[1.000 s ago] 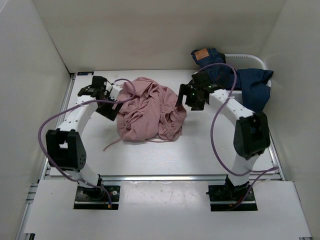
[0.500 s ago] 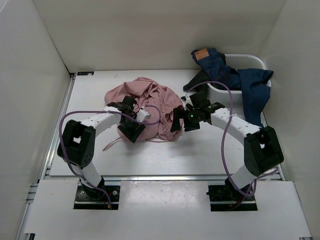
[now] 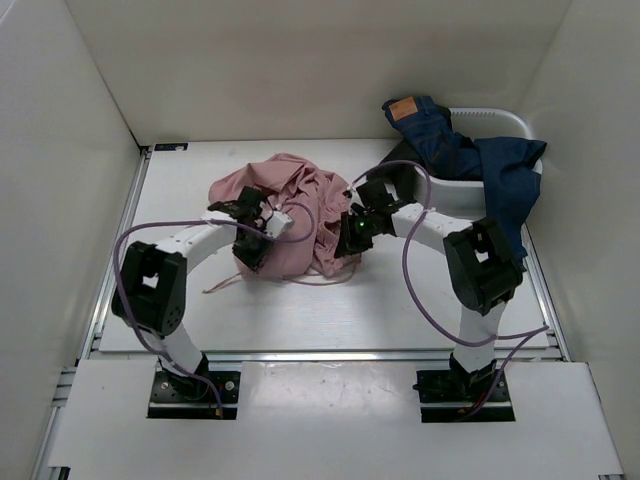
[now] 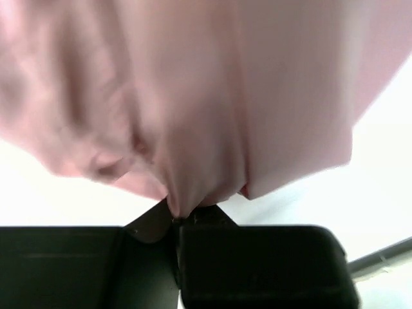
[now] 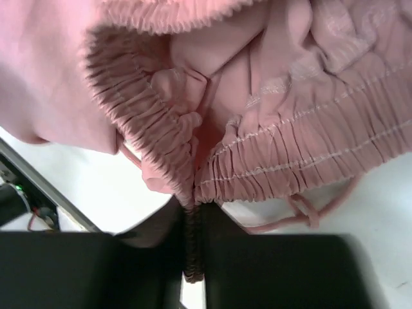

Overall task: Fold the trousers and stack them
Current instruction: Flatten the trousers out

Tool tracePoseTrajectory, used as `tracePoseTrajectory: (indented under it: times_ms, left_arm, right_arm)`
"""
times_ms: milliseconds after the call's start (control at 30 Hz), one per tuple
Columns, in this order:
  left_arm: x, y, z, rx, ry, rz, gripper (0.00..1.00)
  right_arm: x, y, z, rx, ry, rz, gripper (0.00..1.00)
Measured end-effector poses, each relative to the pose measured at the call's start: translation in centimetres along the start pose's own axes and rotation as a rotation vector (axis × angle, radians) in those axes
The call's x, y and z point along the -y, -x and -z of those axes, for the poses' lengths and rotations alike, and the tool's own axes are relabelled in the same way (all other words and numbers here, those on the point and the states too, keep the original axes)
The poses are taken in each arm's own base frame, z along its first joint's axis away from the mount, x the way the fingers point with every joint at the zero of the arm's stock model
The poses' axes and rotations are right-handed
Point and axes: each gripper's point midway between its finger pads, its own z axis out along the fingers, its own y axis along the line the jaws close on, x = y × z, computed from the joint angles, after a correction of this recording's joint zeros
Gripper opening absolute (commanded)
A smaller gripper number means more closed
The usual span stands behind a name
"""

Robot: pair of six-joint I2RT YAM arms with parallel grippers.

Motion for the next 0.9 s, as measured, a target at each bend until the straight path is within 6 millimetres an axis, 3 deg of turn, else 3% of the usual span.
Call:
tracePoseTrajectory:
  times_ms: [100, 200, 267, 333, 367, 467, 567, 700, 800, 833, 900]
  left_arm:
    - [-3.5, 0.2, 2.8, 0.069, 0.093, 0.073, 0.14]
    - [-9.0, -0.8, 6.9, 0.148, 0.234, 0.196, 0.14]
    - [-13.3, -2.1, 10.8, 0.202, 0.356, 0.286, 0.14]
    - [-17.8, -4.1, 16.0, 0.259, 0.516, 0.37, 0.14]
    - [-19.0, -4.9, 17.9, 0.272, 0.573, 0.392, 0.14]
    - [-21.5, -7.1, 23.7, 0.3, 0.73, 0.434, 0.14]
    - [-22.4, -7.1, 27.3, 0.342, 0.799, 0.424, 0.14]
    - [-22.7, -5.4, 28.5, 0.382, 0.775, 0.374, 0.14]
    - [-23.8, -4.0, 27.5, 0.387, 0.721, 0.348, 0.3]
    - [-24.5, -3.8, 26.8, 0.373, 0.704, 0.345, 0.43]
    - [-25.9, -3.7, 24.4, 0.329, 0.661, 0.347, 0.52]
  right_arm:
    - [-0.5, 1.7, 1.2, 0.052, -0.007, -0.021, 0.0]
    - [-0.3, 3.9, 4.8, 0.131, -0.043, -0.039, 0.0]
    - [-0.5, 6.1, 9.0, 0.227, -0.061, -0.044, 0.0]
    - [-1.1, 8.0, 14.5, 0.355, -0.072, -0.04, 0.0]
    - [-1.4, 8.5, 16.9, 0.41, -0.073, -0.037, 0.0]
    - [-2.0, 8.6, 23.9, 0.559, -0.086, -0.039, 0.0]
    - [-3.0, 7.2, 28.4, 0.639, -0.078, -0.041, 0.0]
    - [-3.4, 5.5, 30.2, 0.647, -0.051, -0.061, 0.0]
    - [-2.5, 4.6, 29.2, 0.611, -0.054, -0.092, 0.0]
    - [-1.8, 4.2, 28.8, 0.594, -0.072, -0.114, 0.0]
    - [-0.3, 3.6, 28.3, 0.57, -0.109, -0.158, 0.0]
